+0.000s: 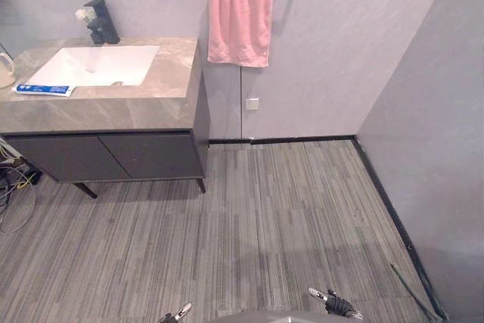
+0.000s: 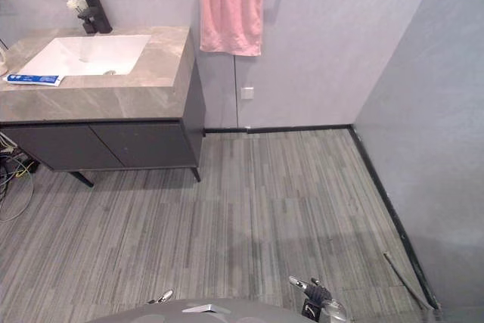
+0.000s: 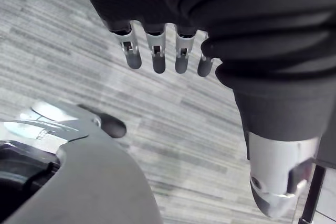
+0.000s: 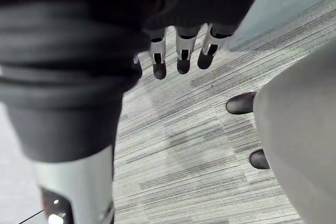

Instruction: Organize washtable

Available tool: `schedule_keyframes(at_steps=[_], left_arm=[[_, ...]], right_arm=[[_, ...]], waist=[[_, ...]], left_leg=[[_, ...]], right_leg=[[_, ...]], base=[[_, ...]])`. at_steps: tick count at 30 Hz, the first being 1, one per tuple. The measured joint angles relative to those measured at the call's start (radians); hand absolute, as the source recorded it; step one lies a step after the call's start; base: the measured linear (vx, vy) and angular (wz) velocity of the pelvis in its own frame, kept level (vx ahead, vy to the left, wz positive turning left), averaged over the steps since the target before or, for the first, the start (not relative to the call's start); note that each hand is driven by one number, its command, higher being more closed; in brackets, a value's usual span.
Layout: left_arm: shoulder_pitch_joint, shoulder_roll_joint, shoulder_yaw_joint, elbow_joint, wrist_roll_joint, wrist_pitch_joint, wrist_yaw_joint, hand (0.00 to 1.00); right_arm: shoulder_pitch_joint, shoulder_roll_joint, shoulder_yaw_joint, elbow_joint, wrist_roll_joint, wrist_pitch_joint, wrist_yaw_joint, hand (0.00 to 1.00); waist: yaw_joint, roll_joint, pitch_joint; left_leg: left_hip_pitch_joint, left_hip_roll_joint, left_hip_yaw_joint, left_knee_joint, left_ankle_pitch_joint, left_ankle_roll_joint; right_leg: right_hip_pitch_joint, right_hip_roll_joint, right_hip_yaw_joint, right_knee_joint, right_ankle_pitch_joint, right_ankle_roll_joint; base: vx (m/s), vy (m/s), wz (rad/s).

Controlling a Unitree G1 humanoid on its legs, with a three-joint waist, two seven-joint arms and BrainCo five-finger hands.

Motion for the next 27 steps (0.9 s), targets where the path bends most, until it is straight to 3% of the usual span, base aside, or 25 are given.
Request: schedule_keyframes(at_steps=[27], left_arm=[[-0.003,0.008,-0.010,0.002,0.000,-0.004,-0.002,0.00]], right_arm=[[0.000,0.000,0.022,0.000,0.002,0.000,0.010,0.00]], waist=[[0.000,-0.009,0.001]], left_leg=[[-0.024,-0.016,0.005,-0.012,-0.009,0.016]], right_leg=[[-0.037,-0.016,0.005,0.009,-0.013,0.012]], base=[[0.00,0.011,0.00]])
